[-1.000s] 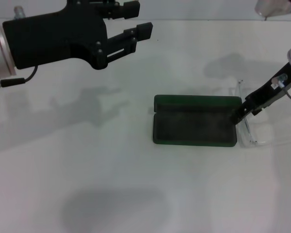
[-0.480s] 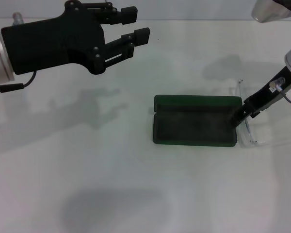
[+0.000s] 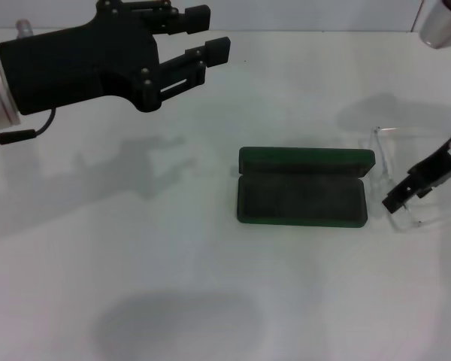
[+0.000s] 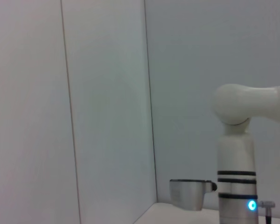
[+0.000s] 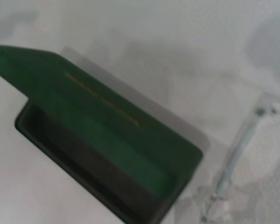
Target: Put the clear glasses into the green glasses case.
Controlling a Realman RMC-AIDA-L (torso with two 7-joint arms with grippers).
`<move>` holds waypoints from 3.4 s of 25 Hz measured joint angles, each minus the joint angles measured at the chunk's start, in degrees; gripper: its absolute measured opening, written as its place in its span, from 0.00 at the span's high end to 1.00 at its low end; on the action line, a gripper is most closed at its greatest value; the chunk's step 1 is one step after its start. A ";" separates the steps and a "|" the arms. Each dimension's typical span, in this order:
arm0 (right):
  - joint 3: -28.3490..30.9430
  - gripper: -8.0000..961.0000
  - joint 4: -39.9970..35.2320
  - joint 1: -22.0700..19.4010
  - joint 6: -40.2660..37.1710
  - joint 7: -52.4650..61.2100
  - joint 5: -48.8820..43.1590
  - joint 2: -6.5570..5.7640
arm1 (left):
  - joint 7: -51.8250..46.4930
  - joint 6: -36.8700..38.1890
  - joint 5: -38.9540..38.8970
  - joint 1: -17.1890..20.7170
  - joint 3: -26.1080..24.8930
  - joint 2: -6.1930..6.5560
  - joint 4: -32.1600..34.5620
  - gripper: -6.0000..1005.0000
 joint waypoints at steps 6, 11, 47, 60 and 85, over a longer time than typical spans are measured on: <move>0.30 0.29 -9.47 -5.40 -4.27 1.59 -0.54 -0.41 | -0.13 -0.10 -0.01 -0.18 0.00 0.00 0.00 0.60; 0.42 0.30 -13.17 -7.13 -5.82 2.47 -3.30 -1.75 | -0.25 -0.26 -0.01 -0.40 0.00 -0.01 0.01 0.60; -1.54 0.36 -4.58 0.53 3.37 -5.81 -5.84 1.83 | -0.11 0.00 -1.59 0.62 0.00 -0.08 -2.39 0.60; -1.53 0.64 -4.39 -0.21 4.96 -5.83 -6.28 1.96 | 0.00 0.00 -1.71 0.98 0.00 0.00 -2.99 0.60; 1.67 0.87 -22.01 -8.46 -2.45 -6.28 -4.14 2.09 | -0.27 0.26 -4.42 1.62 -1.70 0.03 -2.94 0.60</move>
